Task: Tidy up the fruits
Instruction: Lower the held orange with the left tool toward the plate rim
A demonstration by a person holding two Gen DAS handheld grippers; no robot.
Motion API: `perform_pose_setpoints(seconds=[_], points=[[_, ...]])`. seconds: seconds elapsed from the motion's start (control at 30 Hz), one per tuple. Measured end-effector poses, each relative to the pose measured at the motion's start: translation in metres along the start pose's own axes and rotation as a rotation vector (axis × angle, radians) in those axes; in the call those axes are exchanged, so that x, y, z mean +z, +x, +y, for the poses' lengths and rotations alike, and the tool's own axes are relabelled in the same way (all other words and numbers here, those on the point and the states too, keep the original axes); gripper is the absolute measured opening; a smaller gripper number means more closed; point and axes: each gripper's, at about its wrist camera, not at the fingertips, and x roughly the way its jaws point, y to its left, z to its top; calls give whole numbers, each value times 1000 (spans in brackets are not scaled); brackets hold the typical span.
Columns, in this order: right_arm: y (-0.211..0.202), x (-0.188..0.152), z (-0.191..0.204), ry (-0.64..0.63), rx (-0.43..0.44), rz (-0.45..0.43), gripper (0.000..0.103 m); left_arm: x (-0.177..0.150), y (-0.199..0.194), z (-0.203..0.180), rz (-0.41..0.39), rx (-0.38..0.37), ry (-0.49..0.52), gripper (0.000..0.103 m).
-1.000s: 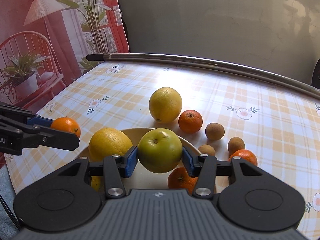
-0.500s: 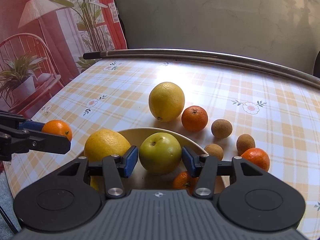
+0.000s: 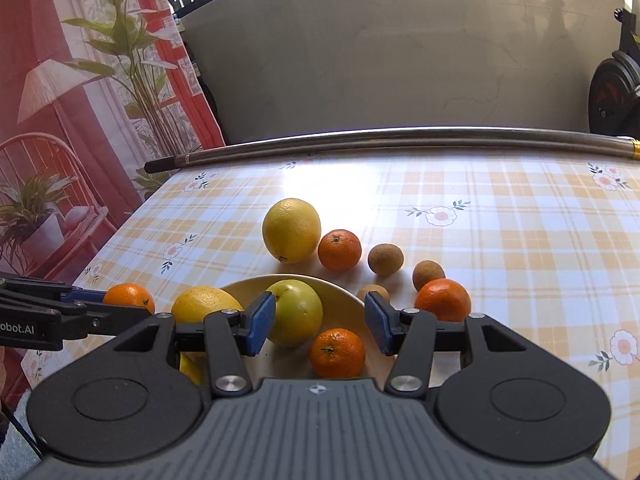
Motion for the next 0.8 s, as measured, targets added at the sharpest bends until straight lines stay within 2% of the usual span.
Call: perform_pose_setpoints(seconds=[0.23,0.4,0.8], points=[[-22,-14,-16,77,-33,-6,53,-8,8,-17,27,-26,28,40],[-31,-22,-14,53,-46,-7,53,-13,9,-24,37,-32,39,40],[-38,-30,-1,28,-11,-26,53,-29,5,-25,63,-33,26,40]])
